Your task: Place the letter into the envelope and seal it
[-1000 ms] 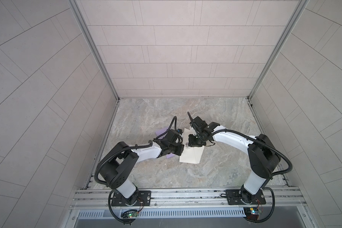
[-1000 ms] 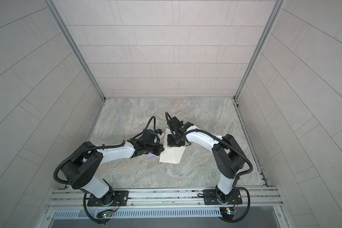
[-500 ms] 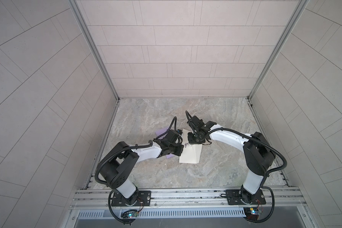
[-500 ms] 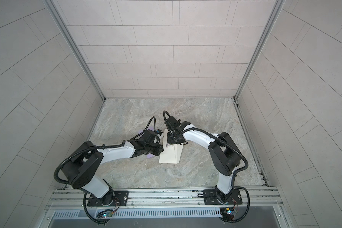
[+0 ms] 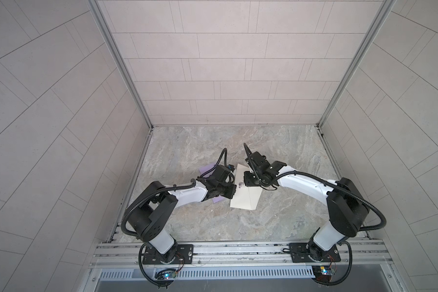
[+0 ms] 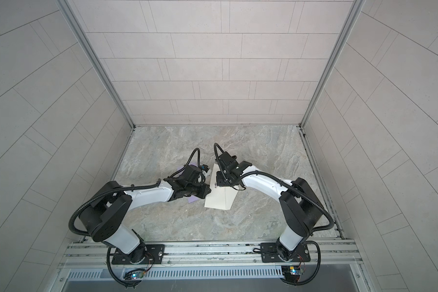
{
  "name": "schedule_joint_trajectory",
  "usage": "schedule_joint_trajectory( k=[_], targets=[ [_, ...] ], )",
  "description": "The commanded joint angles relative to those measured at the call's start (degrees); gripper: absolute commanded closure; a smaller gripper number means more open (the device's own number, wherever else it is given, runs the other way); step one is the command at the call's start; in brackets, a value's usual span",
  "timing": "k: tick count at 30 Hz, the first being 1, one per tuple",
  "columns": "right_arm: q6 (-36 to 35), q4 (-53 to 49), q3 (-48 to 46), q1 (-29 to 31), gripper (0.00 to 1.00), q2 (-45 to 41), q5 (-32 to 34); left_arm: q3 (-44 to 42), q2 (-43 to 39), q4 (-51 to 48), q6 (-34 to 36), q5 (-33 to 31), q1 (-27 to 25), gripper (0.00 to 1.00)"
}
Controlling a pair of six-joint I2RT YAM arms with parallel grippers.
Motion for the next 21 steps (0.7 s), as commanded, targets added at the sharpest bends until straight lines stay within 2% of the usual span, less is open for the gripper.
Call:
schedule_joint_trajectory(
  k=[1,9,17,21],
  targets=[
    [0.9,2.14,-0.63,1.31,1.0,-3.34,1.45,1.18,1.35,-0.78,0.5,0.46,-0.27,1.0],
    [1.87,2.98,-1.63,3.25,1.0,-0.19,4.32,1.47,1.4,-1.13,0.27,0.44,-0.31,1.0],
    [2.76,1.87,-1.78,3.92,1.0,3.49,10.88,1.19,0.94,-1.33,0.5,0.66,-0.24,1.0],
    [2.88,2.65,-1.53,4.23,1.0,5.72,11.19,1.09,0.66,-1.35,0.8,1.48,-0.28,1.0]
  ],
)
